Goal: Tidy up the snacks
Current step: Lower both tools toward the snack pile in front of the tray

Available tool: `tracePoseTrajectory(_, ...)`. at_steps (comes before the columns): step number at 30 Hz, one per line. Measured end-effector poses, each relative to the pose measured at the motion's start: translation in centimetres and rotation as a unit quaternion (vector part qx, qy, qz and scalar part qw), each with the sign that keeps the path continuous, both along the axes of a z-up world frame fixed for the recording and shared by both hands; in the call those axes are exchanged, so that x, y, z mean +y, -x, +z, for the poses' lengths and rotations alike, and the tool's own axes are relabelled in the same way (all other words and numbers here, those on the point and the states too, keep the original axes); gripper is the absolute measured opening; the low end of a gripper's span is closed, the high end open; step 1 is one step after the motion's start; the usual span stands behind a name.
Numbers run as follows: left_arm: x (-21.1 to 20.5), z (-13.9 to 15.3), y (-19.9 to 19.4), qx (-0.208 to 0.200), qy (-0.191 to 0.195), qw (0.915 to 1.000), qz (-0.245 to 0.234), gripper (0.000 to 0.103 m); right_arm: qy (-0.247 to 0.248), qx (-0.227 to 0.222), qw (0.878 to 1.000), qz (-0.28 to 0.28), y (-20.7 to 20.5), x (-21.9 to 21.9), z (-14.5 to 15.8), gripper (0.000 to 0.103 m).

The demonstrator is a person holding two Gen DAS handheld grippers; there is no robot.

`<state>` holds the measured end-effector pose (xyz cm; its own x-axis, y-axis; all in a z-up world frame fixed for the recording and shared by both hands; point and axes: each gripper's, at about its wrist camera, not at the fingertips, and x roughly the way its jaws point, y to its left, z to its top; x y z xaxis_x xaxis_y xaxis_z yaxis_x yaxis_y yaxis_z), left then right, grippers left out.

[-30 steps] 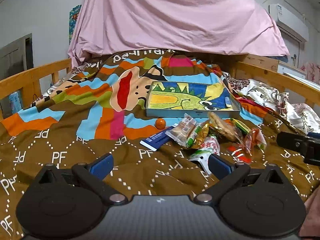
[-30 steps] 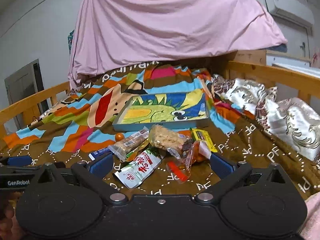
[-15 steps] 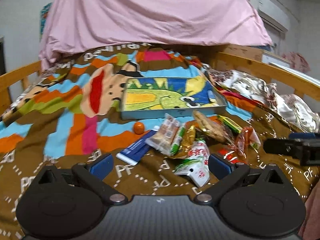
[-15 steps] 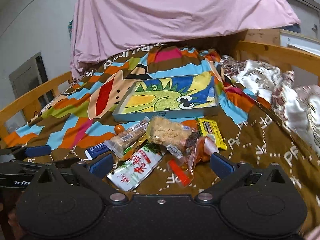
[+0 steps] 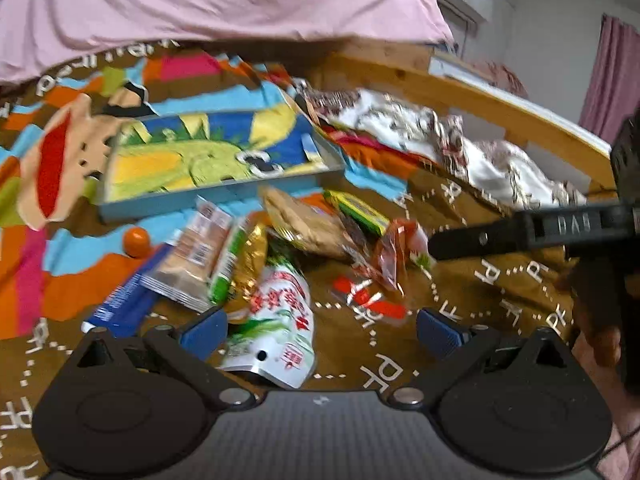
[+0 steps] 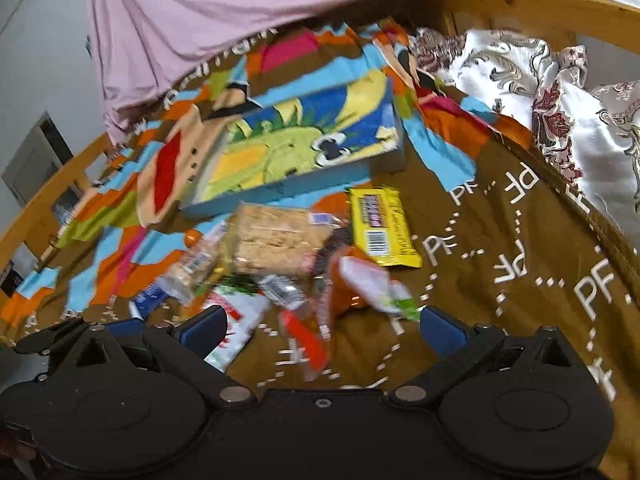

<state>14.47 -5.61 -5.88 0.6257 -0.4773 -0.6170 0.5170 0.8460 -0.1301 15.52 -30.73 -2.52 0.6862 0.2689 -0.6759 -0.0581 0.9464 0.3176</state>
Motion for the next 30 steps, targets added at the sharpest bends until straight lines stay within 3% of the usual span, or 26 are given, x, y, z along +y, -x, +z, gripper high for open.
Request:
tracePoseTrajectory(8,-1.1,-1.5,-2.9,0.047,0.006,0.9989,-0.004,0.099,0.014,0.025,0.998,0.053,-3.6,-1.0,-2.0,0.102)
tracePoseTrajectory(17,-2.5,-1.3,-4.3,0.043,0.022,0.9985,-0.026,0.094,-0.028,0.051,0.996,0.063,-5.2,-2.2,-3.4,0.102)
tracePoseTrajectory(22,-3.8,-1.6,-4.4,0.022,-0.021,0.999,-0.033,0.094,-0.038,0.052,0.995,0.072,-5.3,-2.1,-3.4,0.102)
tracePoseTrajectory(30,-1.9,-2.3,-6.9,0.092,0.025,0.9952,0.021,0.092,-0.023,0.049,0.994,0.091,-5.7,-1.0,-3.7,0.099)
